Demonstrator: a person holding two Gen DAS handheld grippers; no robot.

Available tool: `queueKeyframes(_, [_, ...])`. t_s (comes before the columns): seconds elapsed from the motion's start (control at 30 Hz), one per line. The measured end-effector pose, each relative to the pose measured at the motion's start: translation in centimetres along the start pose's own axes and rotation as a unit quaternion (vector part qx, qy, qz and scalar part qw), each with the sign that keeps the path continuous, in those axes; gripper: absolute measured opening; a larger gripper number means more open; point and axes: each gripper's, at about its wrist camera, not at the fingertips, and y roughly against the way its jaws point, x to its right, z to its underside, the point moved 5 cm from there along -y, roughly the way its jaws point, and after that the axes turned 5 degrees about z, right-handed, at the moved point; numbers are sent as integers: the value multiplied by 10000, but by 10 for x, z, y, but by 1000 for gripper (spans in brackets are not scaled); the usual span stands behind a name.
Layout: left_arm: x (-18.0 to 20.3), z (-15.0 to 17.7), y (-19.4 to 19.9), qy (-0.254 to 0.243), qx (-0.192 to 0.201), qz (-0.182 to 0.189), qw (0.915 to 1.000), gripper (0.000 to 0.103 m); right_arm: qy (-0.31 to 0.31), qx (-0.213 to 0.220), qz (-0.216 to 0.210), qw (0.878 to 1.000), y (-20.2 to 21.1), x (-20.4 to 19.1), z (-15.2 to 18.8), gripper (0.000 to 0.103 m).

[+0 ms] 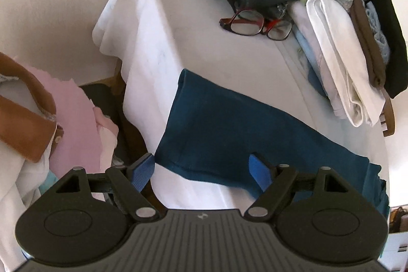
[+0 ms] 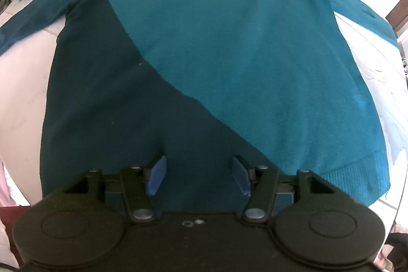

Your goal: Fold clothes

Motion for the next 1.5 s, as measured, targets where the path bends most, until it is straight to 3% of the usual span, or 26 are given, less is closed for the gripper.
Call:
queueKeyframes(0.1, [2,-2,-1,-119,36,-54,9999,74,-1,10,41,10000,0,-1,0,103])
queueKeyframes(0.17, [5,-4,-2,-198,38,-59,9998,45,-1,16,68,10000,1,-2,0,103])
queueKeyframes(0.27, [16,-3,0,-639,73,-108,9979,25,37,34,116,9999,1,-4,0,103])
queueKeyframes(0.37, [34,-1,9,-1320,240,-392,9902,5,71,66,146,9998,1,-4,0,103])
queueKeyframes(0.67, [124,11,42,-2537,552,454,9646,5,122,127,51,9998,1,-2,0,103])
queueKeyframes(0.83, [204,45,32,-3243,430,933,9403,5,502,179,-106,9985,2,-2,-1,103])
queueKeyframes(0.93, [251,69,19,-3592,345,1088,9262,5,975,426,-292,9939,8,-1,-3,103])
queueKeyframes(1.17, [367,119,-8,-4155,303,1239,9006,5,1294,751,-1176,9817,5,28,-16,103])
queueKeyframes(1.3, [431,165,-22,-4472,142,1389,8835,5,1282,886,-1530,9758,-2,59,-23,103])
queueKeyframes(1.4, [463,209,-49,-4697,-96,1358,8723,5,1286,989,-1647,9729,-3,82,-34,103])
queueKeyframes(1.5, [474,248,-82,-4819,-388,1201,8671,5,1419,1021,-1629,9710,-8,98,-48,103])
